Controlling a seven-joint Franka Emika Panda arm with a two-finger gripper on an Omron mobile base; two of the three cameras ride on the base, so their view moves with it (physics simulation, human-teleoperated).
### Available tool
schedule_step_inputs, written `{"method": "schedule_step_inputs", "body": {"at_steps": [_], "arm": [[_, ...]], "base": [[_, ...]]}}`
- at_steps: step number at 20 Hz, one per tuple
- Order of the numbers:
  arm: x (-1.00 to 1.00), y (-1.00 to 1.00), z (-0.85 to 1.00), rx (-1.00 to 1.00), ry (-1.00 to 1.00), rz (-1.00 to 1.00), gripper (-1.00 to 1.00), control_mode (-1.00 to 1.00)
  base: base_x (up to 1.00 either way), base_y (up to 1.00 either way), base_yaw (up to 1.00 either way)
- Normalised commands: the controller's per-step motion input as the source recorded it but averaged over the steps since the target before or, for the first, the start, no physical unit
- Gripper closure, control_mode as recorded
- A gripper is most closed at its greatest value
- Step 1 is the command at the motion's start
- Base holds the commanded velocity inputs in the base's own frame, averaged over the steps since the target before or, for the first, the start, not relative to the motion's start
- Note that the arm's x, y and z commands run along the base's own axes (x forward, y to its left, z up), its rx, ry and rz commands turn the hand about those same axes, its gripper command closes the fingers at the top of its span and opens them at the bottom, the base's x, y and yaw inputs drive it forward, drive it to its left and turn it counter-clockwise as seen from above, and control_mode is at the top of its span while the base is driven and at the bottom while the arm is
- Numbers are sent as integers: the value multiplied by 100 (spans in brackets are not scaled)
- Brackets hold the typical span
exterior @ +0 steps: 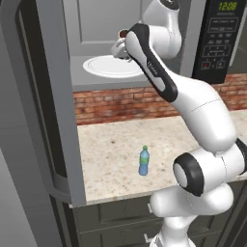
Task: Place the microwavable item in the microwave. Then, close the microwave door and press the start button.
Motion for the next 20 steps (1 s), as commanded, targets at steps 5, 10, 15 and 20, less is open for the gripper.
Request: {"method": "schedule_step_inputs", "body": {"at_steps": [5, 10, 15, 20], "arm": [[40, 0, -16, 0, 6, 0, 100, -100], [39, 0, -13, -1, 15, 0, 100, -100], [41, 0, -13, -2, 16, 0, 100, -100], [37, 0, -17, -3, 10, 0, 100, -100]], "base": [[0, 0, 0], [0, 0, 0], [0, 0, 0], [0, 0, 0]]}}
